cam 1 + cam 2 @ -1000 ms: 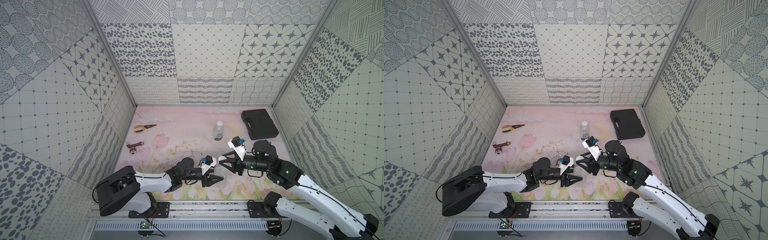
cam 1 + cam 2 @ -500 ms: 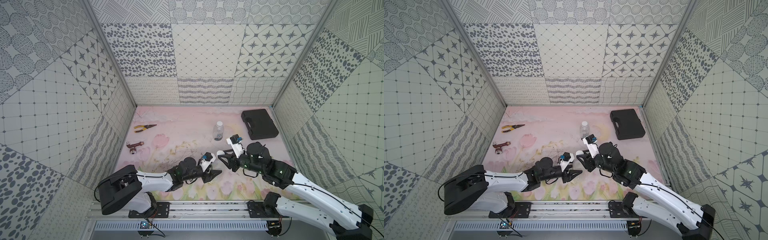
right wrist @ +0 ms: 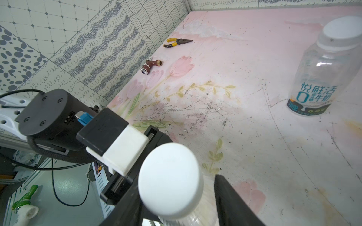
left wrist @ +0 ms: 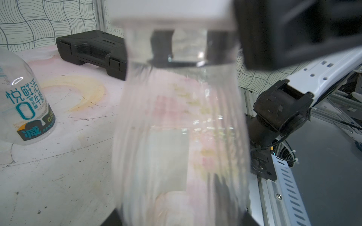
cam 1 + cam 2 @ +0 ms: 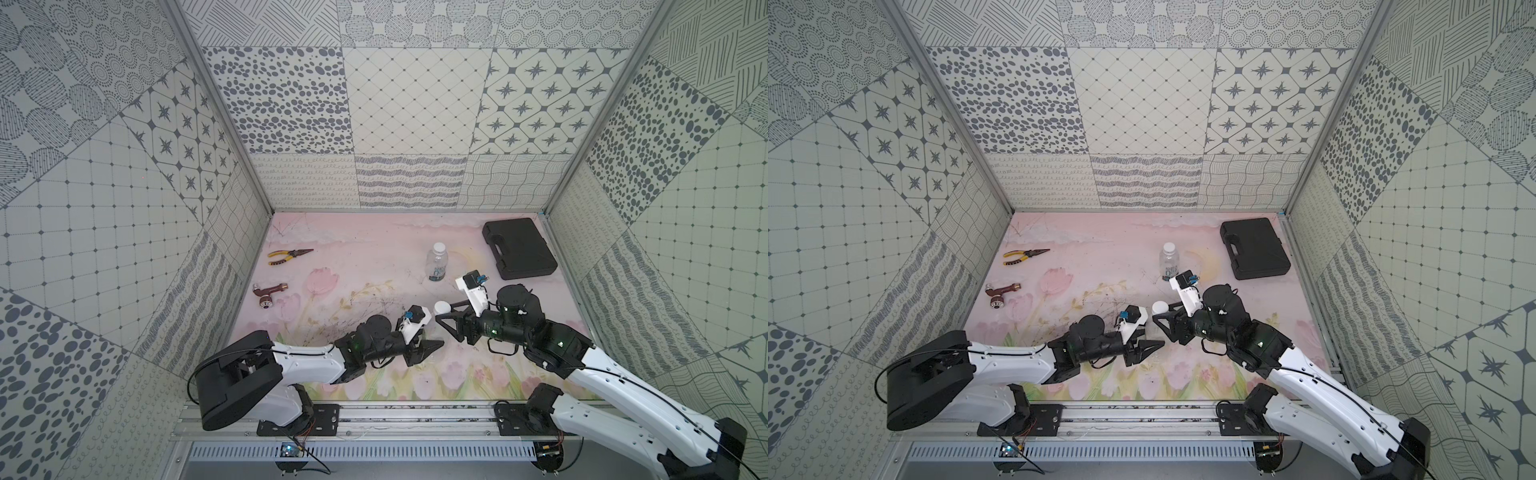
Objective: Screw on the bottle caps
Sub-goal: Screw the bottle cap onto the plastic bottle, then place the plastic bottle at the center of the board.
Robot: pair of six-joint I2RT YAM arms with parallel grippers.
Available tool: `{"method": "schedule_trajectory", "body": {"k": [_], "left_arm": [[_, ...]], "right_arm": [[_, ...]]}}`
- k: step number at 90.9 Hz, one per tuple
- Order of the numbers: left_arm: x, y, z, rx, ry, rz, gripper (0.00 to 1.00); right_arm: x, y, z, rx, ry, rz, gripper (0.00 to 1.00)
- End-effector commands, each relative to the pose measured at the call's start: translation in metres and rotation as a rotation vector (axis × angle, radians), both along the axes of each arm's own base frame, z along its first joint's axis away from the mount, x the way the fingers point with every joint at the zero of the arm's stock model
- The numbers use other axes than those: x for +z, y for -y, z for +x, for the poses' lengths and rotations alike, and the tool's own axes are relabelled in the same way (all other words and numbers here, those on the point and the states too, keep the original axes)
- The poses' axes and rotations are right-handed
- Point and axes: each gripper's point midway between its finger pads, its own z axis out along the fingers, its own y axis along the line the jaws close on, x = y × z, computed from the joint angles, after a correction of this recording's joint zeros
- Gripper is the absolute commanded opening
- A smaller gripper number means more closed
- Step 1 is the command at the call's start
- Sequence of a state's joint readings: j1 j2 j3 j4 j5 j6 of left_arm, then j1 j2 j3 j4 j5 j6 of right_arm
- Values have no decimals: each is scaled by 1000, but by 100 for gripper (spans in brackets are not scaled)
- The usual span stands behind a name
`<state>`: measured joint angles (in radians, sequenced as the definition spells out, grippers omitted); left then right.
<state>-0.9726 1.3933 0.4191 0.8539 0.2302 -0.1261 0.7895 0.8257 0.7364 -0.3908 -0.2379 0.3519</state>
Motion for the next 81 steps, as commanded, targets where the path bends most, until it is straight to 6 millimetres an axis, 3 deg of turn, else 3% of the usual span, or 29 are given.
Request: {"method": "schedule_trajectory", "body": {"k": [1, 29, 44, 55, 61, 63, 65, 81], "left_arm": [[29, 6, -5, -47, 83, -91, 46], [29, 13, -11, -95, 58, -81, 49], [30, 8, -4, -42, 51, -85, 54], [32, 1, 6, 32, 50, -88, 67], [32, -4, 9, 66, 49, -92, 78], [32, -5, 11, 81, 47, -92, 91], [33, -7, 13, 94, 44, -96, 98], [28, -32, 36, 256, -1, -54, 100]], "right_arm": [[3, -5, 4, 4, 13, 23, 59], [6, -14, 11, 17, 20, 37, 49], [6, -11, 15, -7, 37, 25, 37], [8, -6, 18, -31, 65, 13, 24], [10, -5, 19, -37, 81, 5, 23], [10, -5, 19, -35, 84, 2, 23], [11, -5, 20, -34, 89, -1, 23], [19, -3, 40, -87, 158, -62, 22]]}}
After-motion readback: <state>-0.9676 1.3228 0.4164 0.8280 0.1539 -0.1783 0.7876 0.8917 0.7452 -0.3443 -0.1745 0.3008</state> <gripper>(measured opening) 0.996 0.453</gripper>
